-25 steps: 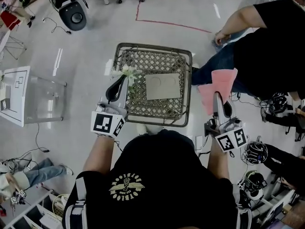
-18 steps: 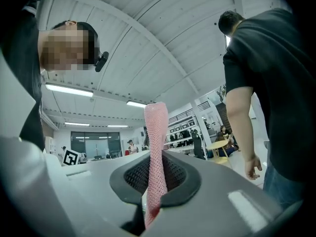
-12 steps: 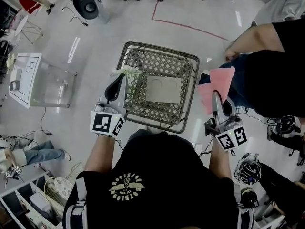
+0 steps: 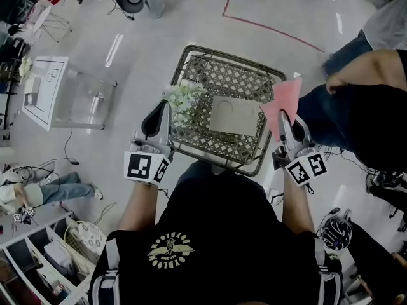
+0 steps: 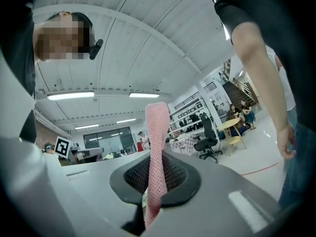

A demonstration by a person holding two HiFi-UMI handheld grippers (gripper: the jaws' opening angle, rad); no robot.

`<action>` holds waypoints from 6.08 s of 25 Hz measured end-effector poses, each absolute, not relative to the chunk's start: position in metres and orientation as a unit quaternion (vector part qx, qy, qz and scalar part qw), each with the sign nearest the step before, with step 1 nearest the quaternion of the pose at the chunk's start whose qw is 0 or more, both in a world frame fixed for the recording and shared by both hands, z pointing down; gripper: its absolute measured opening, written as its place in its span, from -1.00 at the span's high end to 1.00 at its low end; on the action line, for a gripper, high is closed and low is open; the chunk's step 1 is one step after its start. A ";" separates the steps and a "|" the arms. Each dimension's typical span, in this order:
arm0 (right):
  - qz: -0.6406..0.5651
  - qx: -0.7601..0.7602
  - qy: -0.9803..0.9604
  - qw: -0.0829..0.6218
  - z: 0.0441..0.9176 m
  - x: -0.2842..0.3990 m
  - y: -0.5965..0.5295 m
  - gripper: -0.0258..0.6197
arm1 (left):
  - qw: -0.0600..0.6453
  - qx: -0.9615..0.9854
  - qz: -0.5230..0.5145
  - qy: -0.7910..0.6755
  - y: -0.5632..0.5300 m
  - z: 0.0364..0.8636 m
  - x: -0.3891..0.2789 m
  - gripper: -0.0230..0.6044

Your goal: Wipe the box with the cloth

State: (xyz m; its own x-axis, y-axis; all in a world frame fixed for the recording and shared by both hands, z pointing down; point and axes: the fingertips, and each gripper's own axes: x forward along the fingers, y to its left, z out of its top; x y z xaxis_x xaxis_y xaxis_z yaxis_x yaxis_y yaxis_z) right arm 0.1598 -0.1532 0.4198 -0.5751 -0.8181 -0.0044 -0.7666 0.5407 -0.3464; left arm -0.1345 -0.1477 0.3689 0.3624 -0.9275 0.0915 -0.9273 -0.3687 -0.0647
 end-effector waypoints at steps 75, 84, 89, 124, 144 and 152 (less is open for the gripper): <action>-0.465 -0.366 0.770 -0.237 0.797 0.015 -0.151 0.87 | -0.044 -0.824 -0.094 0.557 -0.159 0.409 -0.161 0.93; -0.479 -0.344 0.755 -0.285 0.839 -0.048 -0.142 0.87 | -0.050 -0.813 -0.106 0.570 -0.150 0.413 -0.210 0.93; -0.480 -0.365 0.741 -0.295 0.847 -0.037 -0.143 0.87 | -0.050 -0.821 -0.105 0.559 -0.157 0.414 -0.215 0.93; -0.452 -0.489 0.677 -0.314 0.853 0.178 -0.105 0.87 | -0.014 -0.852 -0.075 0.518 -0.152 0.387 -0.119 0.93; -0.284 -0.530 0.793 -0.095 0.591 0.205 -0.112 0.87 | 0.008 -0.875 -0.028 0.483 -0.158 0.364 -0.062 0.93; -0.202 -0.531 0.822 -0.025 0.478 0.215 -0.115 0.87 | 0.016 -0.873 -0.018 0.488 -0.157 0.345 -0.054 0.93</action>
State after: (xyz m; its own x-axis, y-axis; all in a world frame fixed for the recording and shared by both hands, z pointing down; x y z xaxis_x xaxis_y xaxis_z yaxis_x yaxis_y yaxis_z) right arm 0.2154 -0.1147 0.4777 -0.4345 -0.8636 0.2557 -0.8839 0.3543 -0.3053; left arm -0.0543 -0.1570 0.3453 0.5238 -0.8517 0.0164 -0.8505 -0.5239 -0.0461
